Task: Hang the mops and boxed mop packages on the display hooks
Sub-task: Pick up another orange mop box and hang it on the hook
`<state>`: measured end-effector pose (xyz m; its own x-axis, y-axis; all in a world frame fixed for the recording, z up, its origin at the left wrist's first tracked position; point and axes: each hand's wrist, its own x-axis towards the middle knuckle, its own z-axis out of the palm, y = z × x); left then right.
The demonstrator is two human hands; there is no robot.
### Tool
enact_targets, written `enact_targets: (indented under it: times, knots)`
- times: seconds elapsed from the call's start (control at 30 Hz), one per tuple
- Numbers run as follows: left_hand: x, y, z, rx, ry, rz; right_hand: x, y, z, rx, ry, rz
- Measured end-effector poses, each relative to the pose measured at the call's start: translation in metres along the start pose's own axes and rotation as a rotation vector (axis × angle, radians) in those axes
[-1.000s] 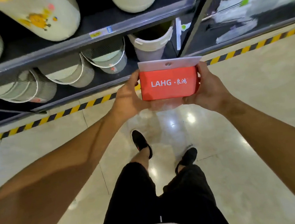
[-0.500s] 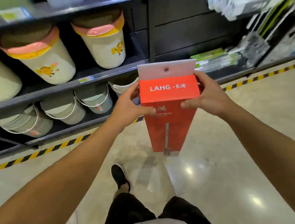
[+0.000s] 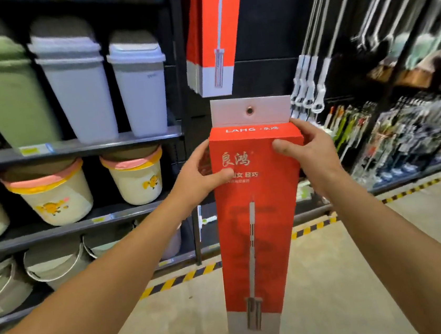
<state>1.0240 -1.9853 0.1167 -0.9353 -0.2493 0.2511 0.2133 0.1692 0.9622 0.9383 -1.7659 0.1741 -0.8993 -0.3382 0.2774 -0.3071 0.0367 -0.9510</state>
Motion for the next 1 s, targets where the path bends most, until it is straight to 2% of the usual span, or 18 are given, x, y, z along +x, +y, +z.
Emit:
enact_targets:
  times: [0.27, 0.67, 1.0]
  knots:
    - [0.08, 0.009, 0.029, 0.132, -0.078, 0.052, 0.085, -0.048, -0.042, 0.048, 0.088, -0.104]
    - [0.244, 0.039, 0.034, 0.161, -0.016, 0.219, 0.24, -0.056, -0.068, -0.055, 0.167, -0.349]
    - [0.36, 0.061, 0.035, 0.24, 0.086, 0.274, 0.381, -0.059, -0.087, -0.099, 0.065, -0.487]
